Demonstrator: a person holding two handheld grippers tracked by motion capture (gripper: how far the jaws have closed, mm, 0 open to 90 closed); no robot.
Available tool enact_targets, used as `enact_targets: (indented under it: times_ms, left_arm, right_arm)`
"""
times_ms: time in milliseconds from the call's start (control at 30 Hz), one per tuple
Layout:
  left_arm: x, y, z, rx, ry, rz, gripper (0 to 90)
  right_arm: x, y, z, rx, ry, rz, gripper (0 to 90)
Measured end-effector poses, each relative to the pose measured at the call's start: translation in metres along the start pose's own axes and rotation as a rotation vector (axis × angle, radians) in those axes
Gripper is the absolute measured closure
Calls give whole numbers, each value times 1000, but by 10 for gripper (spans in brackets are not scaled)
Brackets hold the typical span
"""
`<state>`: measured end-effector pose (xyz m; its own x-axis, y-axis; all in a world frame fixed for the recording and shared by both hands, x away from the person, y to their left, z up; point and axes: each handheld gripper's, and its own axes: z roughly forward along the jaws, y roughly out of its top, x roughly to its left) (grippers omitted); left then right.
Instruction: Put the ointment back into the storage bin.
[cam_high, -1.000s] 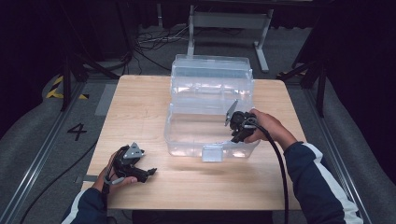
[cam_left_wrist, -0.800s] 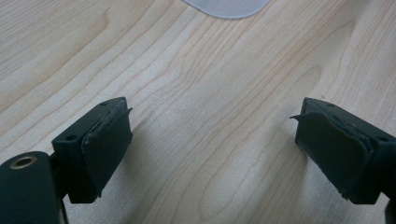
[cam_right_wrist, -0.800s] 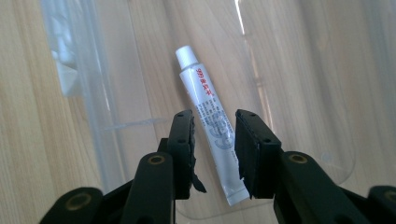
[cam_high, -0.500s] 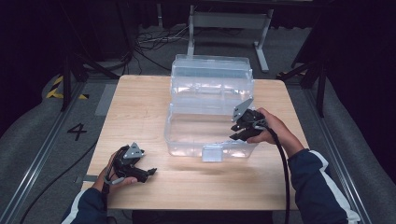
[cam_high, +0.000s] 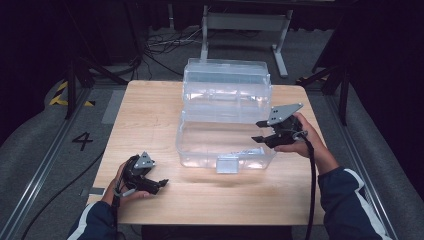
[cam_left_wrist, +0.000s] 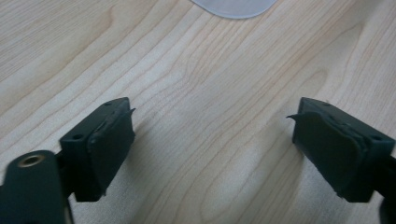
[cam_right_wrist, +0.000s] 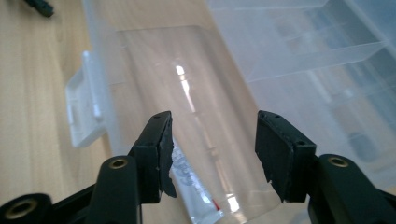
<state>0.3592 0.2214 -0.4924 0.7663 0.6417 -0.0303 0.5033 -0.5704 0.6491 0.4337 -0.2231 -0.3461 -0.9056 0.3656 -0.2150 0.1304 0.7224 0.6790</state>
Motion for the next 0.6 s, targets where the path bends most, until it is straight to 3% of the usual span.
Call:
enact_targets:
  times_ms: [133, 300, 600]
  left_arm:
    - [-1, 1, 0, 1, 0, -3, 157]
    - [-4, 6, -2, -7, -13, 7, 192]
    - [-16, 18, -9, -47, 1, 42, 200]
  right_arm:
    - [-3, -1, -6, -10, -35, 18, 396]
    - [-7, -3, -12, -43, -61, 32, 395]
    - [-18, -2, -21, -75, -111, 56, 404]
